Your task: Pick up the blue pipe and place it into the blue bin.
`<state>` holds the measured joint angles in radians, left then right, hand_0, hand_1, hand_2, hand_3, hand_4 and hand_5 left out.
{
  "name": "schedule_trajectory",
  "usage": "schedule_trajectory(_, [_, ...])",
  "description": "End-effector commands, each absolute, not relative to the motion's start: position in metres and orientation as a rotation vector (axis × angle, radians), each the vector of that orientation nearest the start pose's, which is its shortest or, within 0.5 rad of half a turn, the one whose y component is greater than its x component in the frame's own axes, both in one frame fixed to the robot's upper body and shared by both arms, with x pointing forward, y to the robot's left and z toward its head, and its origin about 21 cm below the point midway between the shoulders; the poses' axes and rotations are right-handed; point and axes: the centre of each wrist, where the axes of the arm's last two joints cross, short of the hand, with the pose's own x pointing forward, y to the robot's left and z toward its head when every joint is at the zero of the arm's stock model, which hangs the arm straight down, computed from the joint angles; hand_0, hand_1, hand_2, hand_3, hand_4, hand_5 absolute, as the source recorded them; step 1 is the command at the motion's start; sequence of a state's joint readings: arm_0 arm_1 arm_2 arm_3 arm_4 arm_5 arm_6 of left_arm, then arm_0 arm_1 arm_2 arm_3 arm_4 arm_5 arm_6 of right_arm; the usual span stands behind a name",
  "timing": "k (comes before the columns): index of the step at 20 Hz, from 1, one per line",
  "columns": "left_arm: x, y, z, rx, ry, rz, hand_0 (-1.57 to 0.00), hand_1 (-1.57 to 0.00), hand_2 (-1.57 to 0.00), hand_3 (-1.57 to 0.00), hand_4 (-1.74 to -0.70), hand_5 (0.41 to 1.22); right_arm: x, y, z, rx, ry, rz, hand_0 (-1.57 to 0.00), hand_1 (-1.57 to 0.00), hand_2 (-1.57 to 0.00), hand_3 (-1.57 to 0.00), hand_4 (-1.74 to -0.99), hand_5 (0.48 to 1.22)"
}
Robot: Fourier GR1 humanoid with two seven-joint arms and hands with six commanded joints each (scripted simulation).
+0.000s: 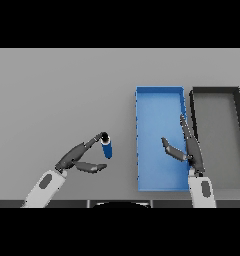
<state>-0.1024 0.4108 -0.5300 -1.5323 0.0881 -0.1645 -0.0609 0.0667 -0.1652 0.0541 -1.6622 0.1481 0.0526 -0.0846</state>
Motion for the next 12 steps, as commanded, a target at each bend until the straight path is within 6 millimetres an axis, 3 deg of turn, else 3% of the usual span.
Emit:
schedule_trajectory(1, [0.242, 0.196, -0.008, -0.295, -1.439, -0.793, 0.00, 0.00, 0.00, 0.00, -1.15, 0.460, 0.231, -0.256, 0.016, -0.167, -1.667, 0.328, 0.00, 0.00, 0.00, 0.00, -1.201, 0.620])
schedule_trajectory(3, [0.253, 0.189, -0.009, -0.297, -1.438, -0.778, 0.00, 0.00, 0.00, 0.00, -1.14, 0.460, 0.228, -0.257, 0.015, -0.158, -1.665, 0.327, 0.00, 0.00, 0.00, 0.00, -1.205, 0.625])
schedule_trajectory(9, [0.261, 0.165, -0.023, -0.251, -1.433, -0.829, 0.00, 0.00, 0.00, 0.00, -1.05, 0.418, 0.224, -0.262, 0.012, -0.176, -1.664, 0.321, 0.00, 0.00, 0.00, 0.00, -1.221, 0.645])
schedule_trajectory(12, [0.262, 0.154, -0.030, -0.321, -1.447, -0.793, 0.00, 0.00, 0.00, 0.00, -1.09, 0.441, 0.222, -0.263, 0.013, -0.188, -1.674, 0.338, 0.00, 0.00, 0.00, 0.00, -1.205, 0.649])
